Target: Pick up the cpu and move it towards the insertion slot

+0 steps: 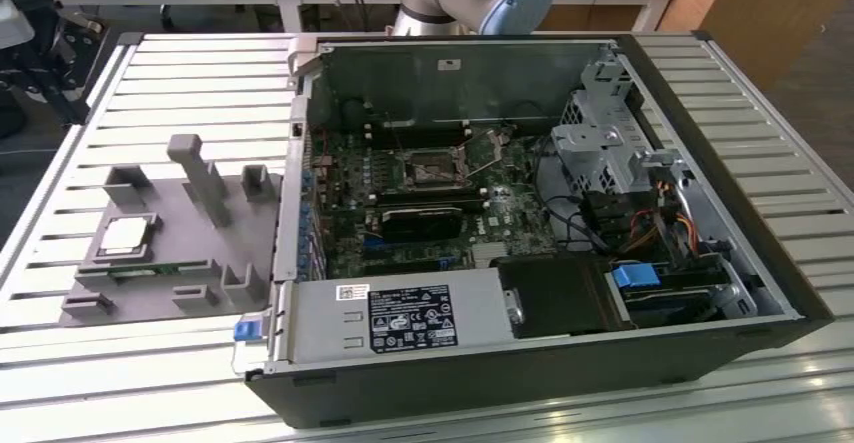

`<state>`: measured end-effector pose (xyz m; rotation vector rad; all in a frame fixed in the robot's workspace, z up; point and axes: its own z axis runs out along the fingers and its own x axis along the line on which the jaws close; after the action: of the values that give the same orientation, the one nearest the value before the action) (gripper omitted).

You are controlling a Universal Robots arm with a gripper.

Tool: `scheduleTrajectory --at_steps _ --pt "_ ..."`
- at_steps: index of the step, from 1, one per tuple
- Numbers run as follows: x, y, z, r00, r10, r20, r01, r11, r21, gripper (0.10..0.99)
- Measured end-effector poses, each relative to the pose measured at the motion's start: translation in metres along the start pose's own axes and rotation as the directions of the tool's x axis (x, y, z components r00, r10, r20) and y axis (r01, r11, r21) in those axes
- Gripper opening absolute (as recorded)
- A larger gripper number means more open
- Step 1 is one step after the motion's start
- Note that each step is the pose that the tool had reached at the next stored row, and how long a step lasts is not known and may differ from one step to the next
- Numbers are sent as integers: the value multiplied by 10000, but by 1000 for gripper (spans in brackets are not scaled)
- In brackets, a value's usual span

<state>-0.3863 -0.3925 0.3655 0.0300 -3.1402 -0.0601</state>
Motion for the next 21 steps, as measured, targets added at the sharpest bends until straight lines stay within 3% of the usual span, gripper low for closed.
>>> scheduleTrajectory --at_steps 21 --pt "1 -14 362 10000 0 7 0 10000 1 102"
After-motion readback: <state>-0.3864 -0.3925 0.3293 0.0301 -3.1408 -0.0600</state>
